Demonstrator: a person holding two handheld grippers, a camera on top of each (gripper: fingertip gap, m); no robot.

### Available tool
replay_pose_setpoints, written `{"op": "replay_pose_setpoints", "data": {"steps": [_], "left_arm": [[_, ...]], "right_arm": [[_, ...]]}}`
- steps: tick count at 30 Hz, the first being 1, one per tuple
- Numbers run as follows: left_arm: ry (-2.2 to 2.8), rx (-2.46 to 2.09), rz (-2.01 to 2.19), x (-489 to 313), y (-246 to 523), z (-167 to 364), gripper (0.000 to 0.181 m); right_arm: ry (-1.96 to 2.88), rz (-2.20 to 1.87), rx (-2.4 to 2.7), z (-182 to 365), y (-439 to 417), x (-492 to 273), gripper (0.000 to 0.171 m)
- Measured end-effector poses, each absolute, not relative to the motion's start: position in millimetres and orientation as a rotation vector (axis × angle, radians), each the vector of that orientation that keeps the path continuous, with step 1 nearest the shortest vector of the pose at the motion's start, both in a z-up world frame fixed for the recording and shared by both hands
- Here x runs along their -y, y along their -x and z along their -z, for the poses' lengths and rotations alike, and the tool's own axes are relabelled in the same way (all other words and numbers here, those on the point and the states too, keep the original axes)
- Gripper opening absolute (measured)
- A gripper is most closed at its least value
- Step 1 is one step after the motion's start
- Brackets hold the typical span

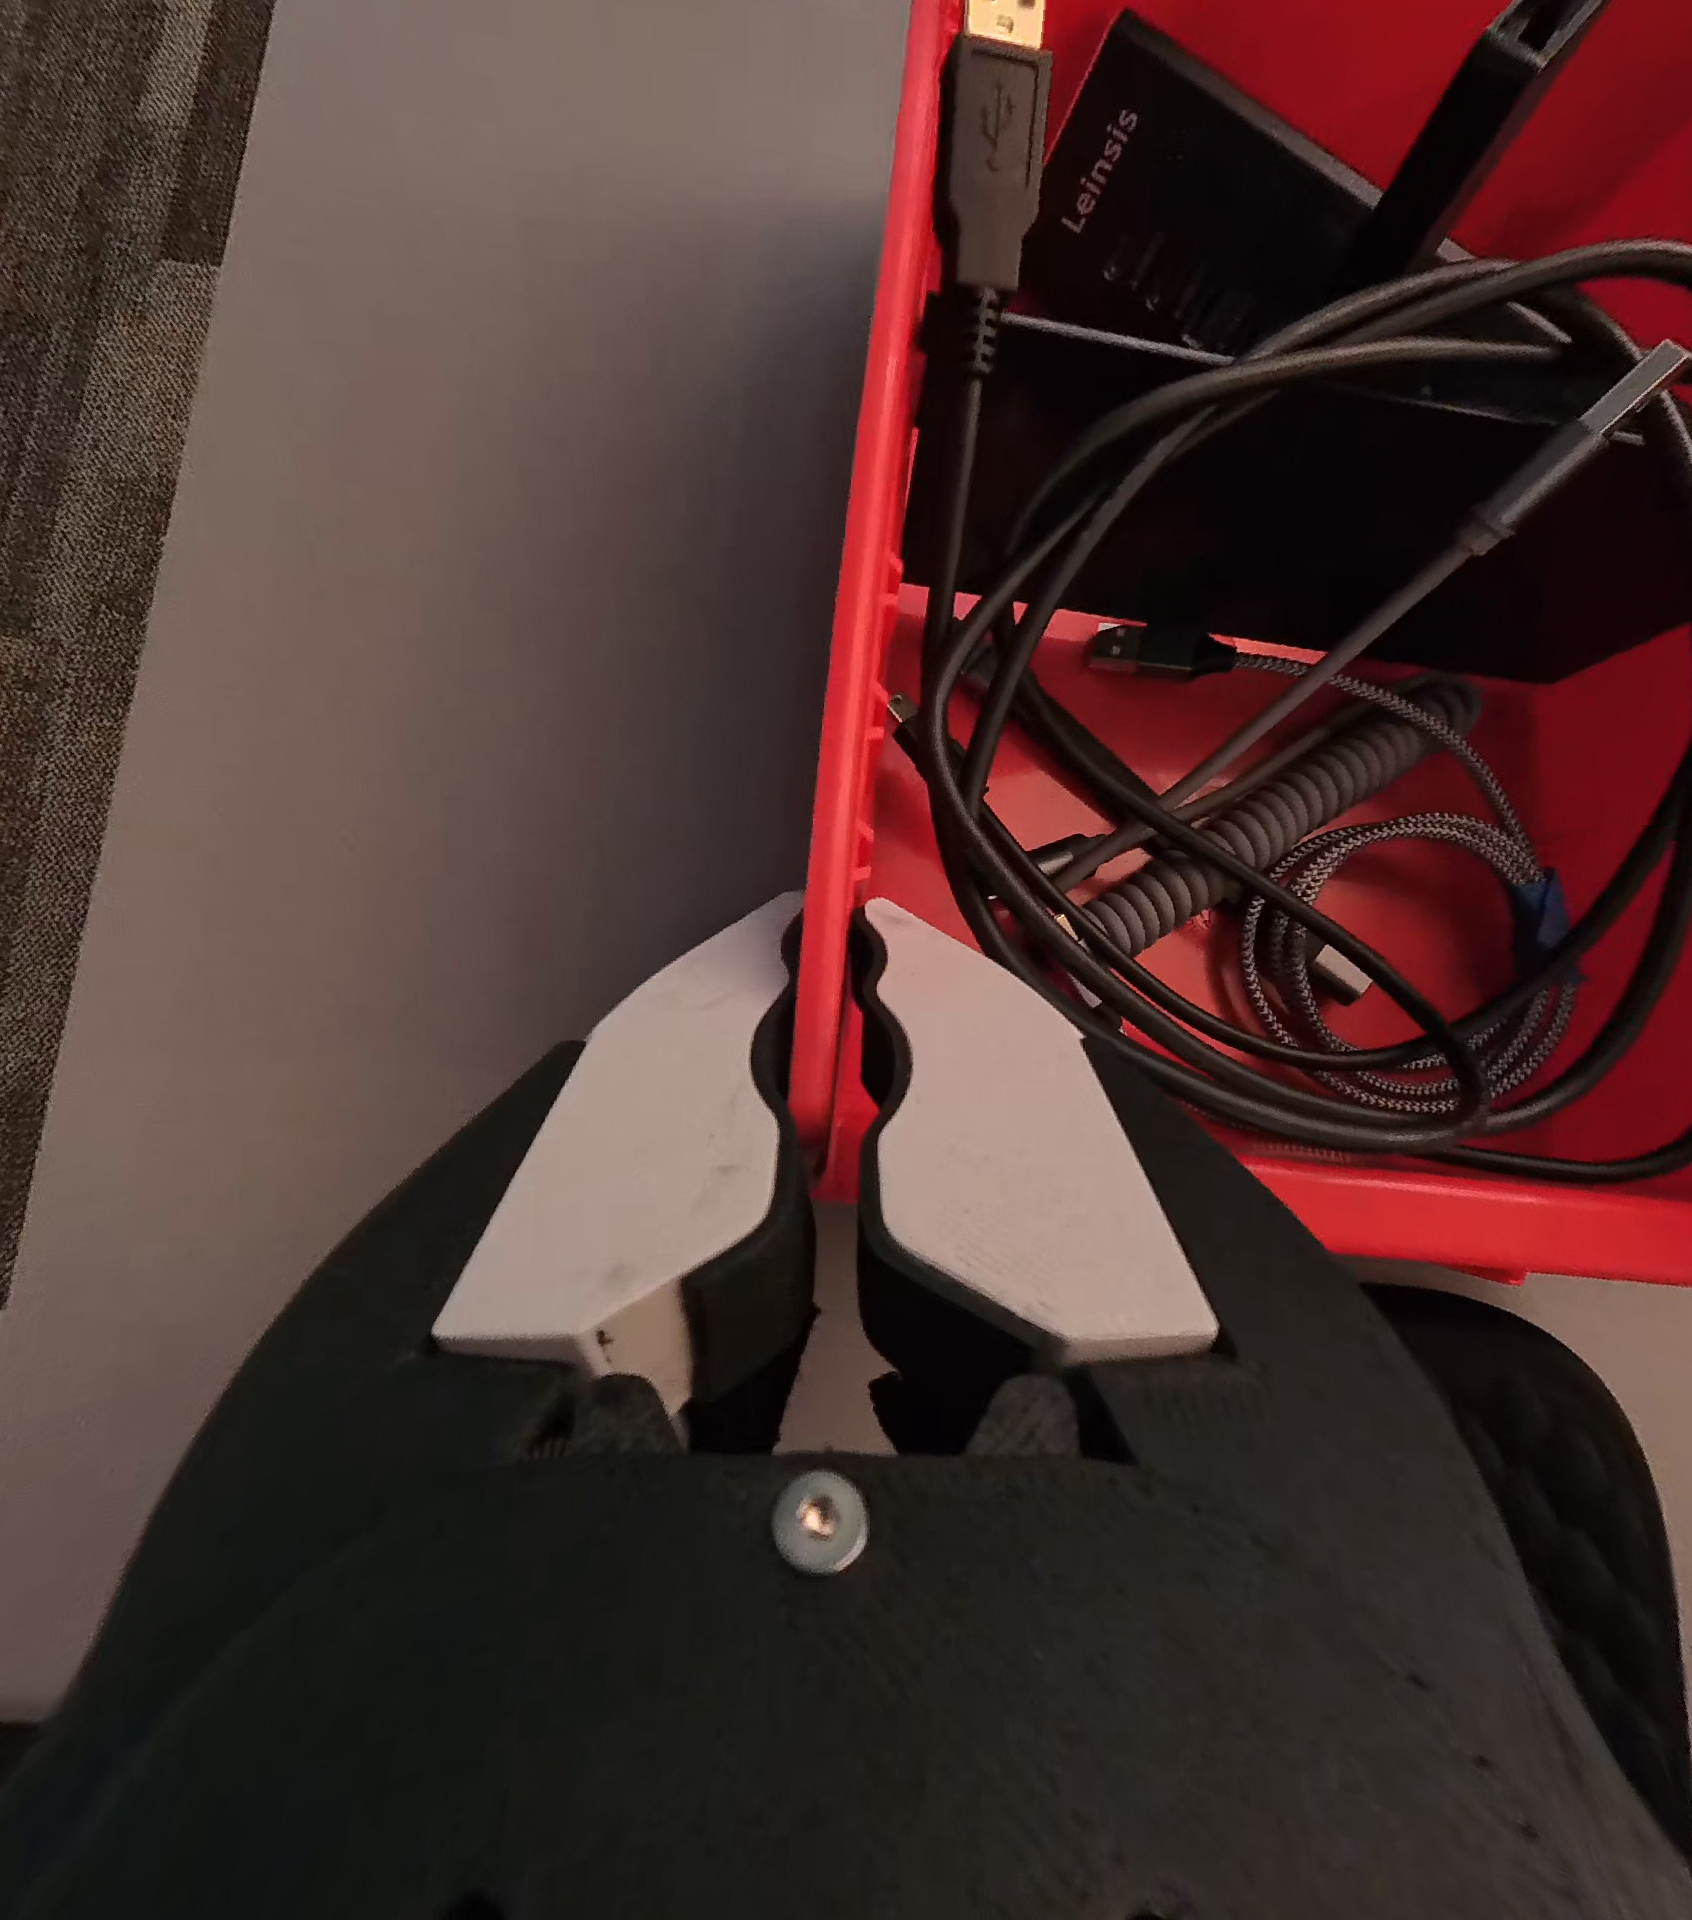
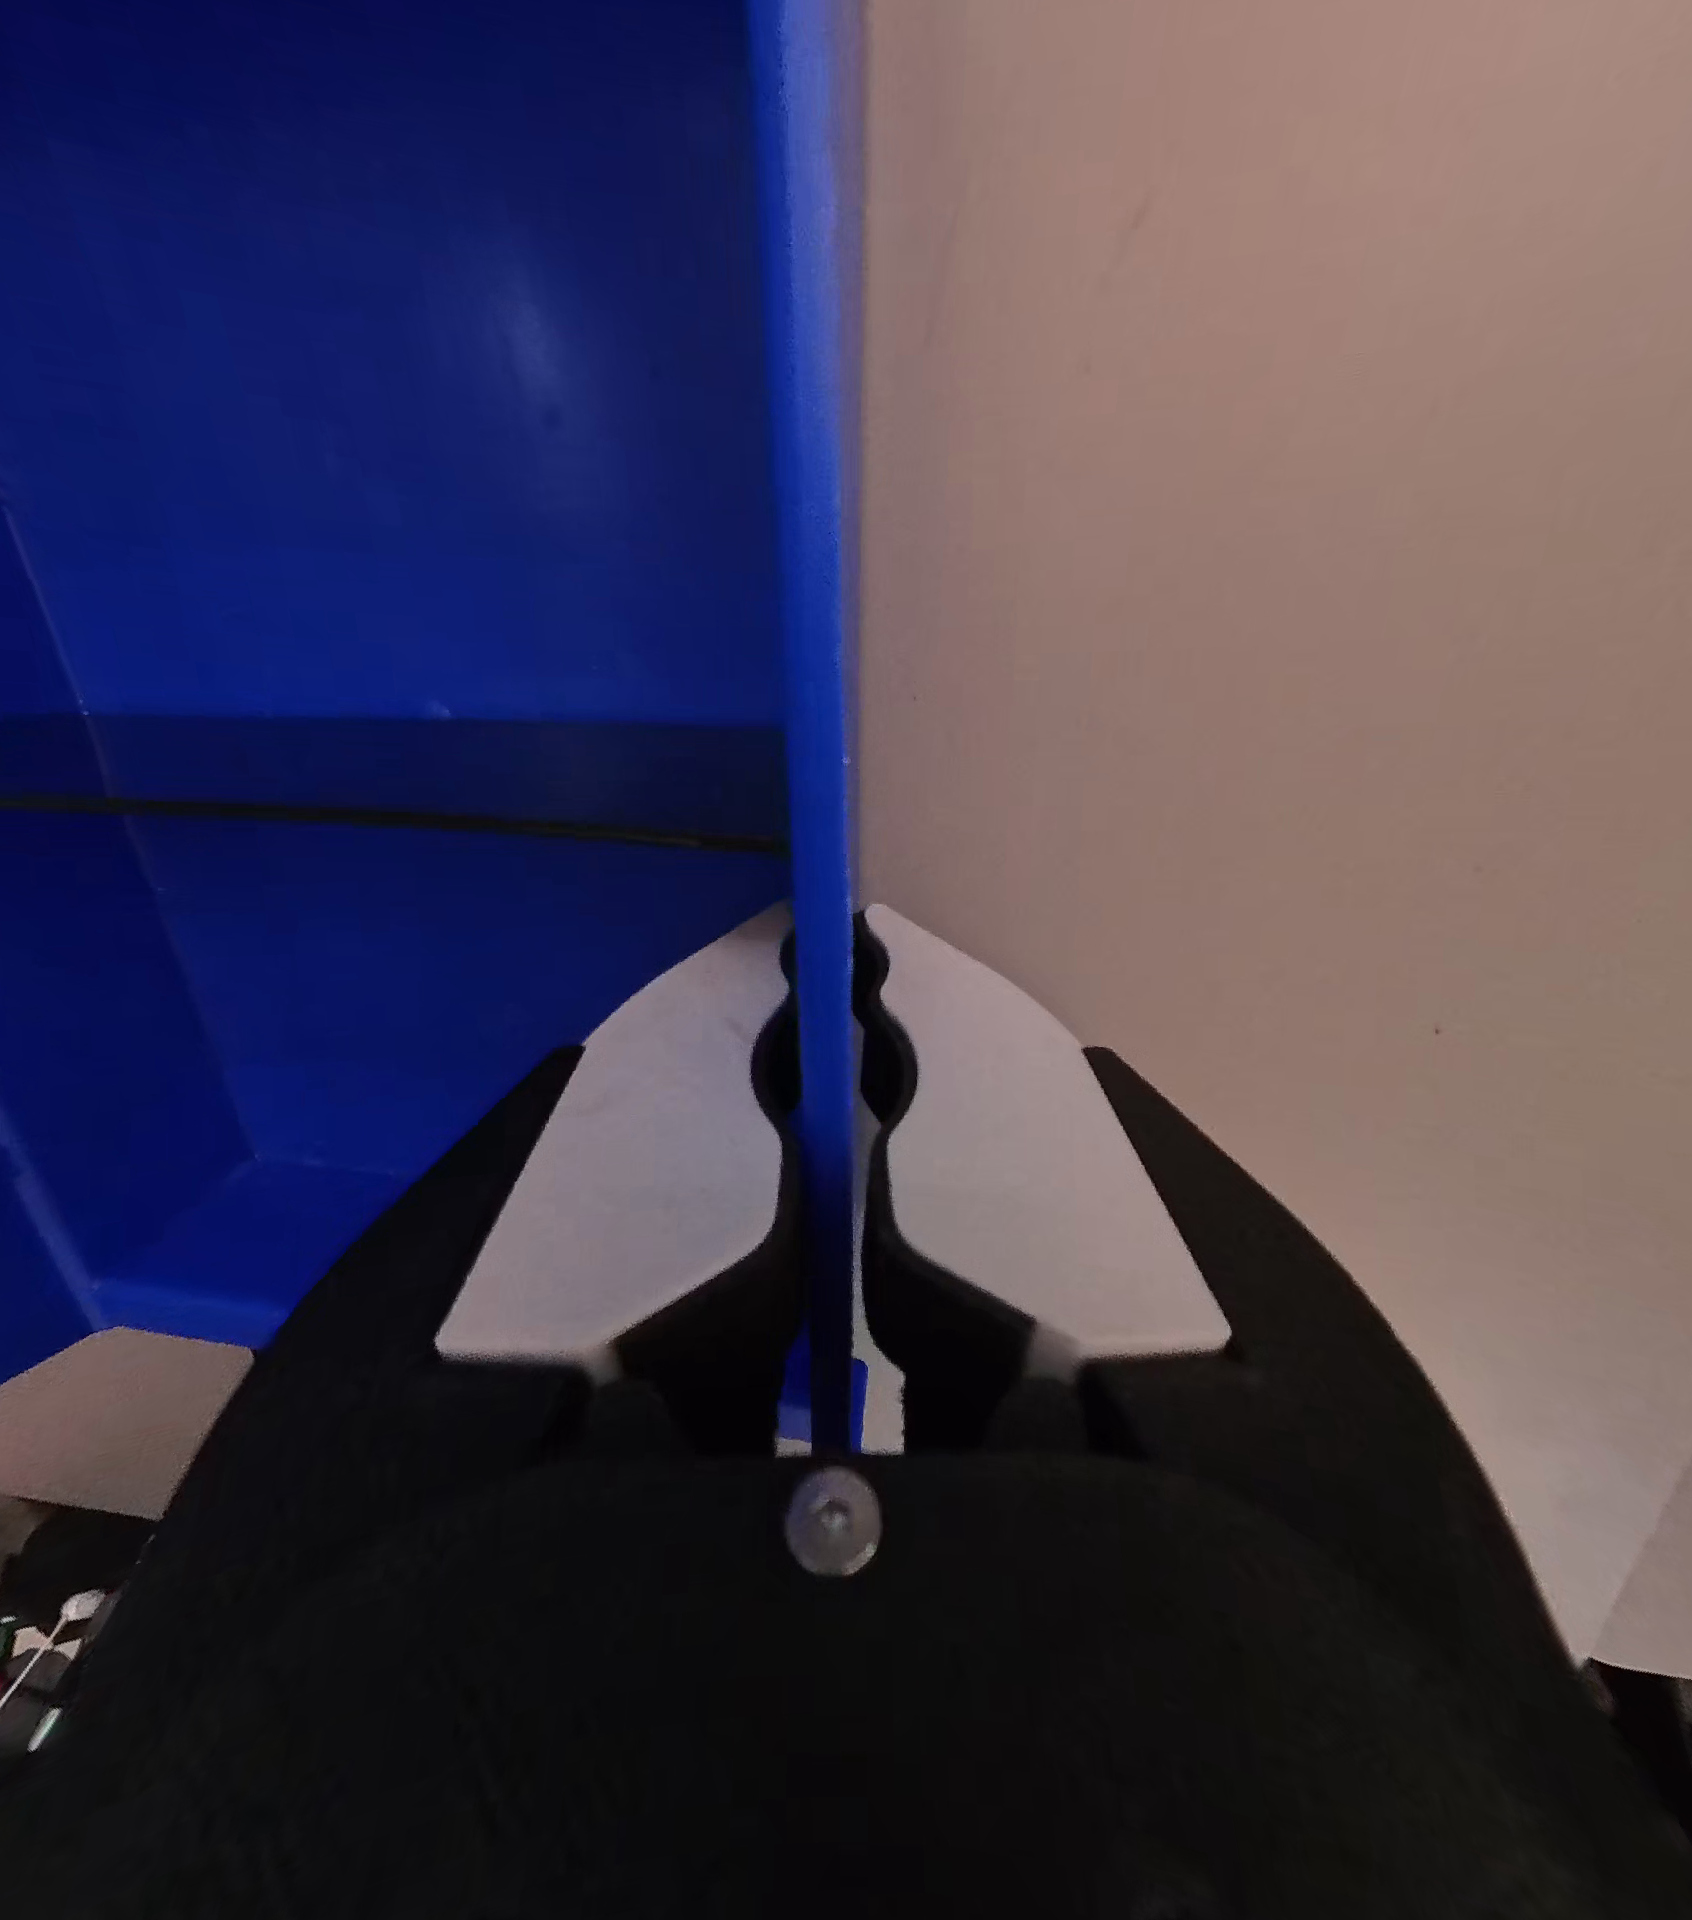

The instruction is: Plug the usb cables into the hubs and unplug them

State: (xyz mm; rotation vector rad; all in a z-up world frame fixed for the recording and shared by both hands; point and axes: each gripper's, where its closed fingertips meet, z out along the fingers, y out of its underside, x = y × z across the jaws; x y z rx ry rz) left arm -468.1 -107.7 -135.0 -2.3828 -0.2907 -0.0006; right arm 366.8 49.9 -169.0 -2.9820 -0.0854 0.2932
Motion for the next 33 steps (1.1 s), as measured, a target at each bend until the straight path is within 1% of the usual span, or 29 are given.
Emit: {"op": "replay_pose_setpoints", "data": {"steps": [10,13,15,17,18,20,21,22,23,26,28,30,31,33], "left_arm": [[2.34,0.283,0.013,108.0,467.3,134.6,0.003],[2.322,0.287,0.015,109.4,467.0,129.3,0.004],[2.209,0.287,-0.038,112.4,471.3,106.0,0.011],[2.049,0.257,-0.072,116.7,470.4,68.4,0.026],[1.97,0.211,-0.063,116.2,463.5,48.2,0.031],[1.845,0.076,-0.039,107.6,440.3,14.6,0.034],[1.806,0.0,-0.043,97.9,427.2,3.0,0.042],[1.799,-0.076,-0.059,85.0,415.3,-2.5,0.043],[1.821,-0.149,-0.09,69.4,407.1,-2.6,0.041],[1.985,-0.28,-0.108,18.3,393.2,16.5,0.043],[2.129,-0.328,-0.06,-7.2,388.8,35.3,0.046],[2.253,-0.359,-0.01,-22.9,386.5,52.3,0.054],[2.312,-0.367,-0.002,-27.3,387.9,59.7,0.051],[2.372,-0.398,-0.002,-35.9,389.4,69.0,0.054]], "right_arm": [[2.904,-0.246,0.153,164.9,-367.2,-54.5,0.008],[2.837,-0.31,0.152,156.2,-360.5,-57.8,0.024],[2.806,-0.36,0.153,145.9,-357.5,-56.6,0.033],[2.739,-0.327,0.172,129.0,-361.9,-57.9,0.038],[2.698,-0.29,0.183,118.2,-365.7,-58.8,0.04],[2.556,-0.185,0.2,86.4,-373.4,-66.2,0.045],[2.431,-0.131,0.21,62.5,-373.6,-73.4,0.046],[2.28,-0.095,0.22,33.7,-369.2,-80.2,0.049],[2.116,-0.076,0.233,1.7,-360.3,-84.1,0.054],[1.651,-0.057,0.258,-89.5,-319.8,-71.3,0.055],[1.429,-0.034,0.279,-132.1,-293.4,-54.0,0.056],[1.349,0.015,0.312,-152.4,-277.3,-41.2,0.056],[1.332,0.036,0.313,-158.7,-274.6,-36.7,0.056],[1.318,0.032,0.314,-165.9,-273.1,-30.0,0.056]]}}
